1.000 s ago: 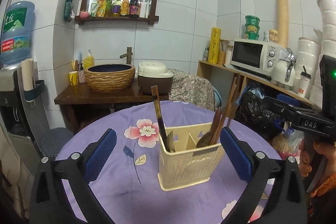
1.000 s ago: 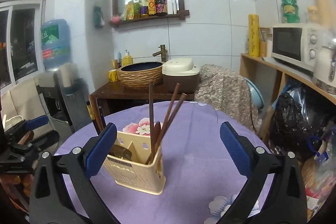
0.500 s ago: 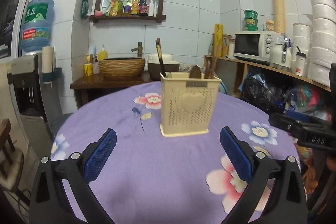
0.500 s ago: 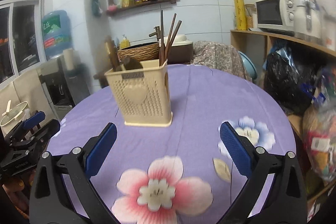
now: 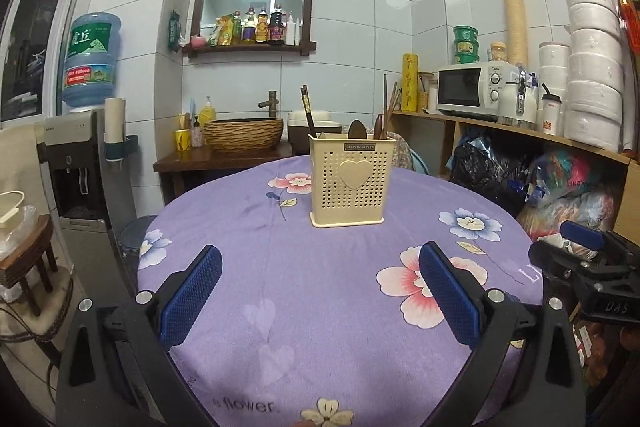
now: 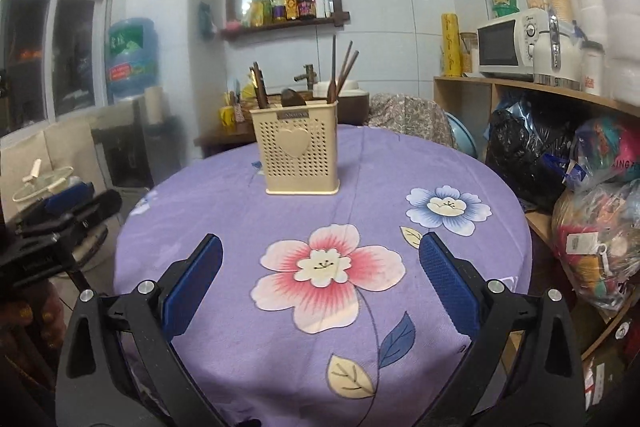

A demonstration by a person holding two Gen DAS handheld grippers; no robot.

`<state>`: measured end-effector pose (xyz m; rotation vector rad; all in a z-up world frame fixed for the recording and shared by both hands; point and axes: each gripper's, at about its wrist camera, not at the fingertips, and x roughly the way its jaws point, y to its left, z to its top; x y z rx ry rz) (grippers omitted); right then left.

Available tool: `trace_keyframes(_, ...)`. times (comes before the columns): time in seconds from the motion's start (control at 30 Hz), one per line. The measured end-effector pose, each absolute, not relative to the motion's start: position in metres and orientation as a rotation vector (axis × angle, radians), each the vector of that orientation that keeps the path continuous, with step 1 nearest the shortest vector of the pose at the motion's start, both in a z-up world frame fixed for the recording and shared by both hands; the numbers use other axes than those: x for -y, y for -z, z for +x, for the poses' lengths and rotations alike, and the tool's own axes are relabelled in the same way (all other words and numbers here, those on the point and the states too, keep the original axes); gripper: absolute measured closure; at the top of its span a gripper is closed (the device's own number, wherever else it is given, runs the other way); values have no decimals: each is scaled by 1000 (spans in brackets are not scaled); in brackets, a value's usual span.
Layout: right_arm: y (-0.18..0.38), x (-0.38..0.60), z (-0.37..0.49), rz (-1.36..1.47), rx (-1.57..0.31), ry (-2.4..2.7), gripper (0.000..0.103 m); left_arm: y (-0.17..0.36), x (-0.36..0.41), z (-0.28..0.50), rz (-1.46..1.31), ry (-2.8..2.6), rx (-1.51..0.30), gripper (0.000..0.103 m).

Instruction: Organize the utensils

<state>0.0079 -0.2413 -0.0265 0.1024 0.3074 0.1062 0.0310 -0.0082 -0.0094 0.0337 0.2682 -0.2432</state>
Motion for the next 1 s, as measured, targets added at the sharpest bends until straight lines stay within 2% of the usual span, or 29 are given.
trace_keyframes(0.37, 8, 222, -15, 45, -239, -107, 6, 4, 12, 3, 42, 213, -193, 5)
trace_keyframes(1.0, 8, 219, -14, 50, -258, -113, 6, 6, 7, -1, 27, 209, -191, 5)
